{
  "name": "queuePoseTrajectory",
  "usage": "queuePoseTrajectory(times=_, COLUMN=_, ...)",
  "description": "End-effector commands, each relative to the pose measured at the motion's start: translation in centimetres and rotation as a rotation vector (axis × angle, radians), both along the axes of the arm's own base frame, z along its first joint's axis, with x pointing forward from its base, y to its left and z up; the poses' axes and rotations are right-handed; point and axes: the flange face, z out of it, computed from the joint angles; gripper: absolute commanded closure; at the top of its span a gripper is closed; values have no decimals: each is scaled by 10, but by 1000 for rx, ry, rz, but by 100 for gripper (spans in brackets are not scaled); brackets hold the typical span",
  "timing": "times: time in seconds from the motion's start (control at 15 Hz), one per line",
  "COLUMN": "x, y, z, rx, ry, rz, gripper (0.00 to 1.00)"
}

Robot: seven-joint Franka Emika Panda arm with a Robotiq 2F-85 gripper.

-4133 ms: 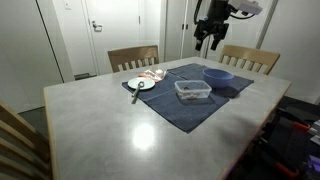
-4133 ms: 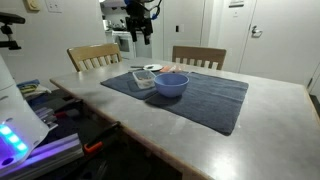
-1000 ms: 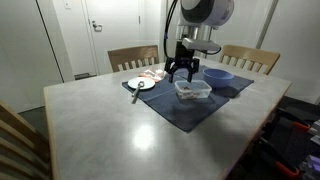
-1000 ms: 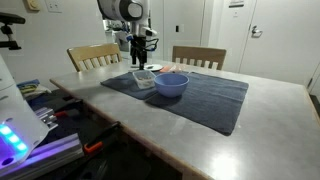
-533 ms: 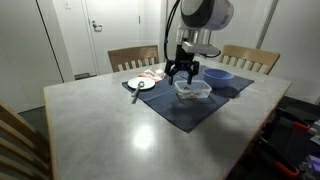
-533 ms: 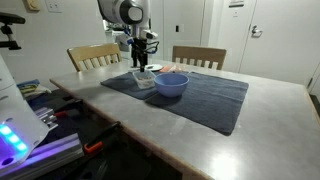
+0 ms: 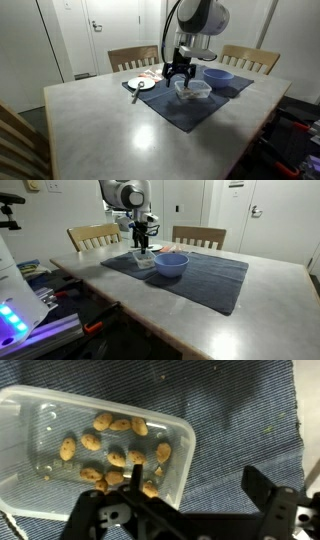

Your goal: Pour the contents from the clear bowl into the blue bowl

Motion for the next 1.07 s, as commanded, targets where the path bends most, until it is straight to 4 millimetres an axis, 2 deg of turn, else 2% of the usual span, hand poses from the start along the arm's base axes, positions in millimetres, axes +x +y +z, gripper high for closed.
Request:
queuePoseTrajectory(times=0.0, x=17, y=7, z=-8, rx=40, ry=-19, rz=22, gripper=0)
queuePoseTrajectory(times=0.33, x=28, y=10, z=-15, rx=54, ry=-23, rz=40, gripper=0)
queuePoseTrajectory(times=0.53, x=32, y=9, z=-19, rx=58, ry=-23, rz=49, gripper=8)
queuePoseTrajectory(times=0.73, x=37, y=10, z=-24, rx=61, ry=-17, rz=65, gripper=26)
queuePoseTrajectory(times=0.93, x=39, y=11, z=-27, rx=63, ry=-17, rz=71, gripper=58)
queuePoseTrajectory(times=1.0, x=40, y=11, z=-28, rx=64, ry=-16, rz=72, gripper=63)
